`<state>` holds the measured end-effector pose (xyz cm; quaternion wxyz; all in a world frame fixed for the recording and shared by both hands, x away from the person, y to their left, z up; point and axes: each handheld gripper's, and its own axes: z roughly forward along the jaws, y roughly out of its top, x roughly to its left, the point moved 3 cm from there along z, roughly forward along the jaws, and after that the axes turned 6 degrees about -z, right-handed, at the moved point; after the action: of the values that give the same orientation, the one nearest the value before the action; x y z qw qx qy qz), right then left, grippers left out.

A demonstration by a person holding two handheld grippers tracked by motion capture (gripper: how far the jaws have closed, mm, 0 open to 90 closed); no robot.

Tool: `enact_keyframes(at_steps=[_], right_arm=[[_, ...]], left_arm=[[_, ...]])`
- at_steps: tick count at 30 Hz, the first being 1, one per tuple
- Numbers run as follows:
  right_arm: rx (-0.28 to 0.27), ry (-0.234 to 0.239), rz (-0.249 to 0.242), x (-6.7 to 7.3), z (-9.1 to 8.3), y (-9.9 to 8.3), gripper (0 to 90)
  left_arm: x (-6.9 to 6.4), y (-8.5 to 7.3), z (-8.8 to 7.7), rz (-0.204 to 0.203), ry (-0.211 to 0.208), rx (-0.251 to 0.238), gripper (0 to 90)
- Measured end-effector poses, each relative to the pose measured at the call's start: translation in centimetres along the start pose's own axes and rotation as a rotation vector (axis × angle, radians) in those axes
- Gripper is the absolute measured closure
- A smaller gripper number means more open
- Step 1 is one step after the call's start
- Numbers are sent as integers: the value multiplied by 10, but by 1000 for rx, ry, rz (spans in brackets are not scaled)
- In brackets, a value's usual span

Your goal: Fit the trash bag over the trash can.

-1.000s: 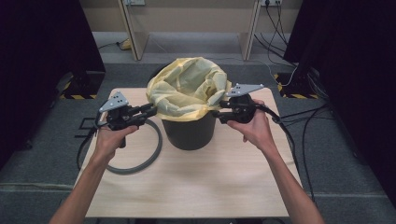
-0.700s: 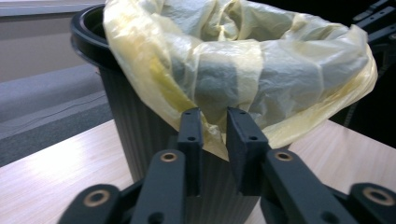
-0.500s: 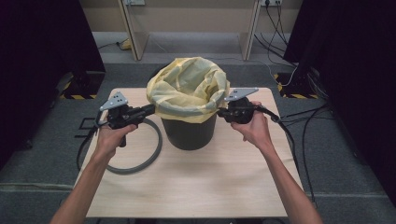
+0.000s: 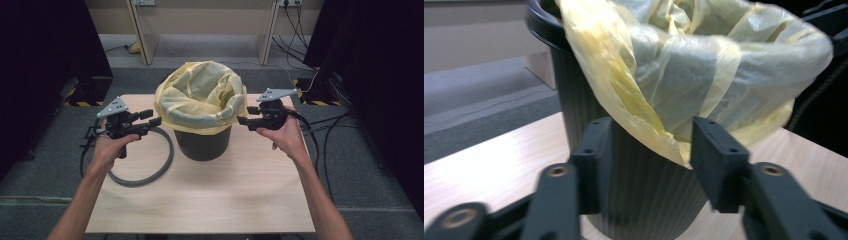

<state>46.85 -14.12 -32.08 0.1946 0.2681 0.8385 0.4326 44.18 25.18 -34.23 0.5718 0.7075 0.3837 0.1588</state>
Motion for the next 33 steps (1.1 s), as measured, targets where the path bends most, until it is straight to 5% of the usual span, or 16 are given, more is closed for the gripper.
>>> enact_keyframes(at_steps=[7,17,24,26,28,30,33], right_arm=[[-87,-45,84,-7,-13,20,410],[-106,-76,160,-24,8,42,383],[-104,-71,181,-26,20,47,374],[-101,-72,183,-27,24,48,374],[-92,-78,185,-28,27,48,374],[-86,-78,186,-29,29,47,374],[-79,-81,187,-30,31,45,373]], left_arm=[[7,32,-6,-44,0,-60,402],[27,70,30,-90,47,-51,379],[36,84,65,-109,59,5,374],[39,85,72,-91,58,18,461],[45,84,76,-52,109,20,631],[52,83,76,-65,124,10,758],[60,79,72,-102,114,-18,832]])
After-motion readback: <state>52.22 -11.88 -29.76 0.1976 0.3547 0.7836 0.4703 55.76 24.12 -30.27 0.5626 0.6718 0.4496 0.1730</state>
